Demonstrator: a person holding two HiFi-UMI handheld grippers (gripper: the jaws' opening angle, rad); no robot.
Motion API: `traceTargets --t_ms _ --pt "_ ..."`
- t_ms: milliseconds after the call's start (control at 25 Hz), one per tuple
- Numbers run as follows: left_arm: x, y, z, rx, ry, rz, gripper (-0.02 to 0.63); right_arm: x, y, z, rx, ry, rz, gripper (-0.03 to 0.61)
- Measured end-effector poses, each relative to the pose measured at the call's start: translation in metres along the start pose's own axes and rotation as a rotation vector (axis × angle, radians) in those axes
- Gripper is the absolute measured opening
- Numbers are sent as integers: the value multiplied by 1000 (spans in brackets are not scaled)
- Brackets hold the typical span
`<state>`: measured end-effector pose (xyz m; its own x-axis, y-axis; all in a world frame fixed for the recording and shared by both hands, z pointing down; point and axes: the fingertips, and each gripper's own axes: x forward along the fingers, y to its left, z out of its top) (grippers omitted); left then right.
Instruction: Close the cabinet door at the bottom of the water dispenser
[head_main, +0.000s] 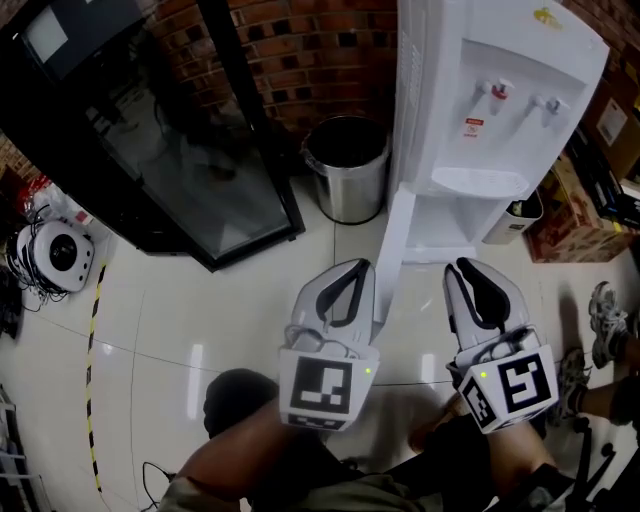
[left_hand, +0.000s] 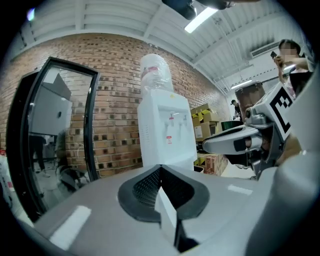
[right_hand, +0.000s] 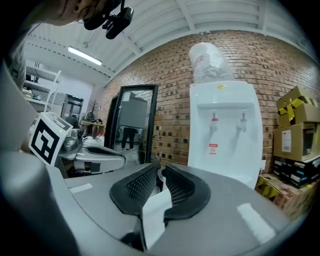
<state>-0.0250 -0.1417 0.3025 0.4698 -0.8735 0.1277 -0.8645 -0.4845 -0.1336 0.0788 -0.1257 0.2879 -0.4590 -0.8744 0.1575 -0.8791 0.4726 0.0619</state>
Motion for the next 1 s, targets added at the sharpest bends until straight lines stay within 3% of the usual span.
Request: traceTargets --t_ms 240,440,640,1000 --pt "-10 28 -13 -38 25 129 37 39 22 -26 0 36 168 126" --pt "-14 42 -28 -30 58 192 46 55 50 -48 -31 98 285 161" --pt "-6 46 -40 -68 66 220 46 64 77 -79 -88 179 362 170" --pt "-1 32 -50 -84 95 199 46 64 105 -134 -177 314 450 178"
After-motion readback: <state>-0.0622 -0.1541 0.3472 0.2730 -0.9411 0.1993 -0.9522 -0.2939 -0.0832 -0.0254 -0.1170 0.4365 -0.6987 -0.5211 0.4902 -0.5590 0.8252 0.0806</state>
